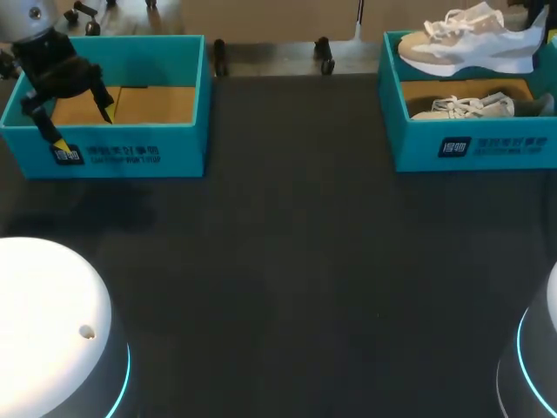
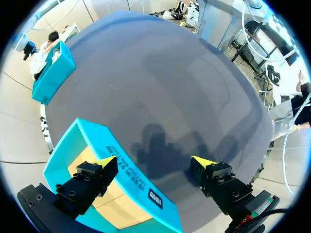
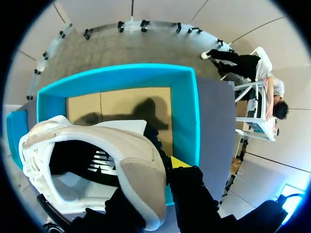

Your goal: Take the shoe out of the shoebox, open the shoe tongue, remove and reinsert the insole, then place the shoe into the shoebox

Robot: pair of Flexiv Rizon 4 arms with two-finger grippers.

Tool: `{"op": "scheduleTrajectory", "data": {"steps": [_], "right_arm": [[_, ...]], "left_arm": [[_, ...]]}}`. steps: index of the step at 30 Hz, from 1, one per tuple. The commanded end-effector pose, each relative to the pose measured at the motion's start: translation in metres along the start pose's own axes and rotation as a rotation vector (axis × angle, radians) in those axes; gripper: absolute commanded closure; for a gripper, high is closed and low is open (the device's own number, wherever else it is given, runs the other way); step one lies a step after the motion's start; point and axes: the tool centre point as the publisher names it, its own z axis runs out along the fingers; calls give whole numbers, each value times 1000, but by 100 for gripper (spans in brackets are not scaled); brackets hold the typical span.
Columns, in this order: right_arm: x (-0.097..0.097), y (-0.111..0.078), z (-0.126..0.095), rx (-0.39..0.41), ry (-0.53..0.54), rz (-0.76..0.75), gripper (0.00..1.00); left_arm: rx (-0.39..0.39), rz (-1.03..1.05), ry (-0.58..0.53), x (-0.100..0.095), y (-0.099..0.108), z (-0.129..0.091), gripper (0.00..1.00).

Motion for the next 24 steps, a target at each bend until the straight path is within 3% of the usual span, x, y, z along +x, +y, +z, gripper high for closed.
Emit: {"op": "scheduleTrajectory", "data": {"steps": [1,6,12,24], "right_arm": [[0,-10,-1,-82,1,2,100],[2,-8,4,-121,19,-6,100],[6,0,17,-141,-42,25,100],[6,19,28,-127,-99,74,100]], "left_arm": [[-2,1,2,0,0,0,0],[-2,1,2,0,0,0,0],[-2,1,2,0,0,0,0],[-2,1,2,0,0,0,0]]}}
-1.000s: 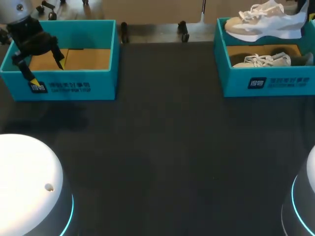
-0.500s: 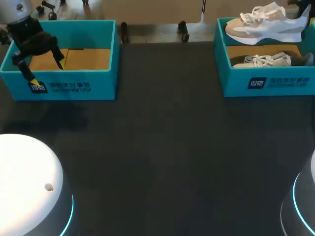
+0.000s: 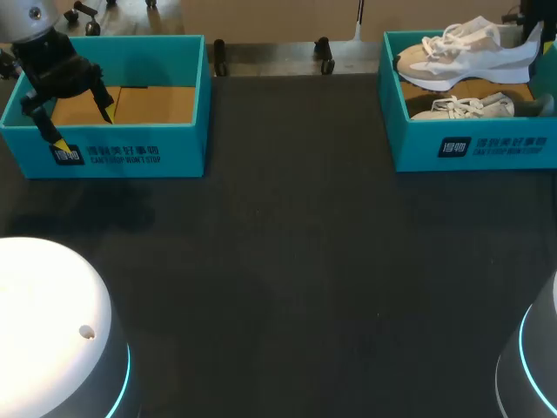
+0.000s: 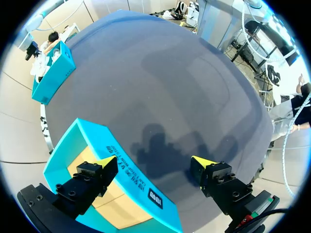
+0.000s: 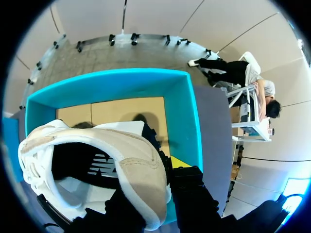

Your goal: Take the shoe out of the shoebox, open the shoe tongue, remove and reinsert the insole, then place the shoe into the shoebox

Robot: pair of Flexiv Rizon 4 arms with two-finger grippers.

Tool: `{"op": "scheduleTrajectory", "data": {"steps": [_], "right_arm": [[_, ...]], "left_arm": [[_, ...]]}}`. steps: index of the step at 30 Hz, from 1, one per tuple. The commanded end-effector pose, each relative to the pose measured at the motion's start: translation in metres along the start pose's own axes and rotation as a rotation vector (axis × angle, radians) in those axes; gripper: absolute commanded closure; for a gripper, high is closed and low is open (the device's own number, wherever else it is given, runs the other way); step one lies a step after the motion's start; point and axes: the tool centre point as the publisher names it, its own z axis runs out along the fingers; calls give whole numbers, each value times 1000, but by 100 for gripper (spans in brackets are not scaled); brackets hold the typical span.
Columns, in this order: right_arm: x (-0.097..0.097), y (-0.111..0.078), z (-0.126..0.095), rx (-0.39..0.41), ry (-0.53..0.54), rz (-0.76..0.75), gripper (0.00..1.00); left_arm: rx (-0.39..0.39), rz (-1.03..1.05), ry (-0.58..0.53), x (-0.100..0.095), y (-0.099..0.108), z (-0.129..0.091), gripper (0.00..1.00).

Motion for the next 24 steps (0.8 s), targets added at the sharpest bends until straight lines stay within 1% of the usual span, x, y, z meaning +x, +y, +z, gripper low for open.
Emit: {"op": "scheduleTrajectory", "data": {"steps": [1,3,6,11,18,24], "right_arm": [[3,10,3,12,-9,9,100],[2,12,5,27,-19,31,100],[1,15,9,42,0,58,100],[-2,20,8,43,13,62,100],[-12,14,0,30,31,73,100],[-19,12,3,30,17,78,100]], "left_arm": [[-2,1,2,0,0,0,0],[-2,1,2,0,0,0,0],[-2,1,2,0,0,0,0],[-2,1,2,0,0,0,0],[-2,1,2,0,0,0,0],[-2,1,2,0,0,0,0]]}}
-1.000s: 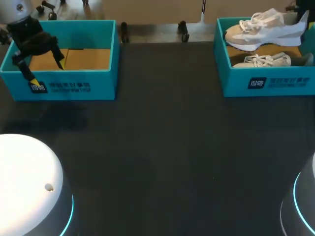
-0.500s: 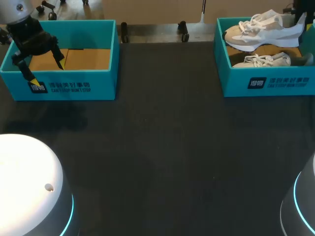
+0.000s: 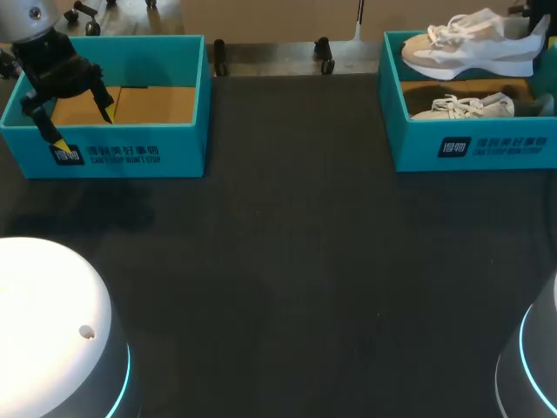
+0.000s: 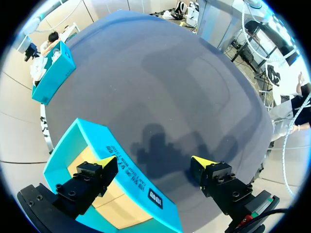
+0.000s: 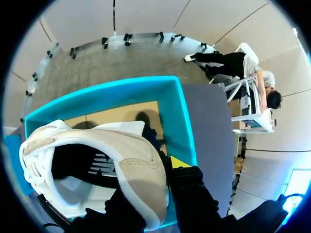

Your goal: Take the shoe out of the shoebox, open the shoe tongue, remove and reinsert the insole, then place the shoe into the shoebox

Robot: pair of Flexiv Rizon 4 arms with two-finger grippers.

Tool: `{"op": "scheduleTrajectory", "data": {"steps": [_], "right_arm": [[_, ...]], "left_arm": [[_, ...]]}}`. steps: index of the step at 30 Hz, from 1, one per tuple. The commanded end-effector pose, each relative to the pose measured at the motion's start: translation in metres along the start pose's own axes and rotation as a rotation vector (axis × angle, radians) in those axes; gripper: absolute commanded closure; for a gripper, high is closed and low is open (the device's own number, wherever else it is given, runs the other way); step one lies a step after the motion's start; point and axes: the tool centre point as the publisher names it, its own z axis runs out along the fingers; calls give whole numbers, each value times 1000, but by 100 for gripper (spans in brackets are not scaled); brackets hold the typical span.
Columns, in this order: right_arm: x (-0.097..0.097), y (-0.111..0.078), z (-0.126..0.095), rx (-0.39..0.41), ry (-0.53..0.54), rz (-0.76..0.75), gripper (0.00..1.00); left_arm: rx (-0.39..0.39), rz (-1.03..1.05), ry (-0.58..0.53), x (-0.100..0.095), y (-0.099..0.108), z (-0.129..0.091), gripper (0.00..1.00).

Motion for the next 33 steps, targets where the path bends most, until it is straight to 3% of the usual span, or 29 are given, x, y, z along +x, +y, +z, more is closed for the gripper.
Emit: {"op": "scheduleTrajectory", "data": {"steps": [1,20,33], "right_arm": [[-3,-3,1,-10,-5,-7,100],[4,6,13,-35,-31,-18,100],[8,25,43,-53,-56,-34,100]], "left_arm": [[-2,1,2,0,0,0,0],[-2,1,2,0,0,0,0],[-2,1,2,0,0,0,0]]}}
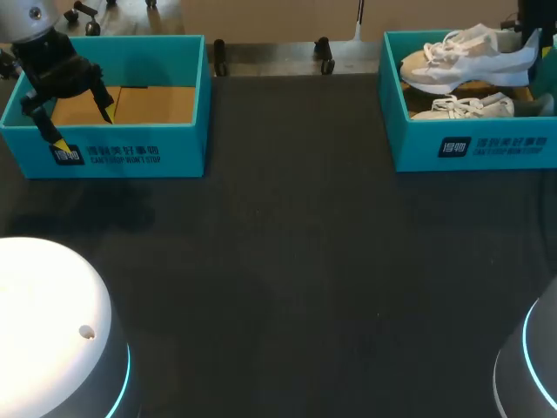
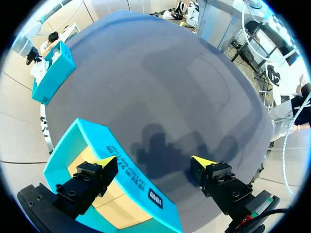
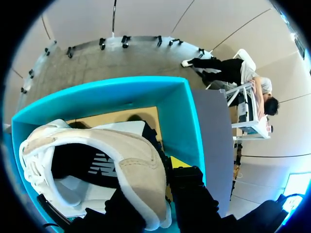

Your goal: Take the shoe out of the shoebox, open the shoe tongue, remove and reinsert the insole, then place the shoe into the shoebox

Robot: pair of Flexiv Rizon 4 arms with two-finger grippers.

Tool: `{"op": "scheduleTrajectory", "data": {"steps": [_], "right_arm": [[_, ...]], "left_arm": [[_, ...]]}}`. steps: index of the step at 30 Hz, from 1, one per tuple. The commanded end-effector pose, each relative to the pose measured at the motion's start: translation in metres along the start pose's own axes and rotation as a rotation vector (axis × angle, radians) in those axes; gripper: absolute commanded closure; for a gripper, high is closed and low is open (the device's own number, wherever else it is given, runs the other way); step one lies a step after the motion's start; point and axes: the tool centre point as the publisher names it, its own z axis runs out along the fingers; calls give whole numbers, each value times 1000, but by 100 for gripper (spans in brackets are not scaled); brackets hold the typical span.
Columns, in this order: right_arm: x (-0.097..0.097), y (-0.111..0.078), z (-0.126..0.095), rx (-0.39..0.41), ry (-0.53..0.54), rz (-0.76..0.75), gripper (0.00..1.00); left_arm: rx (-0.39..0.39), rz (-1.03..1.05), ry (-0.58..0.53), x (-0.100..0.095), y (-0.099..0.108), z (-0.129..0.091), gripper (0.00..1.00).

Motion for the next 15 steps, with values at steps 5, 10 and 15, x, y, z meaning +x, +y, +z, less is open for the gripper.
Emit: {"op": "scheduleTrajectory", "data": {"steps": [5,10,15], "right_arm": [[-1,18,15,2,26,-15,100],[1,16,24,12,47,-19,100],[-2,9,25,12,34,-18,100]], "left_arm": [[-2,1,2,0,0,0,0],[-2,1,2,0,0,0,0],[-2,1,2,0,0,0,0]]}}
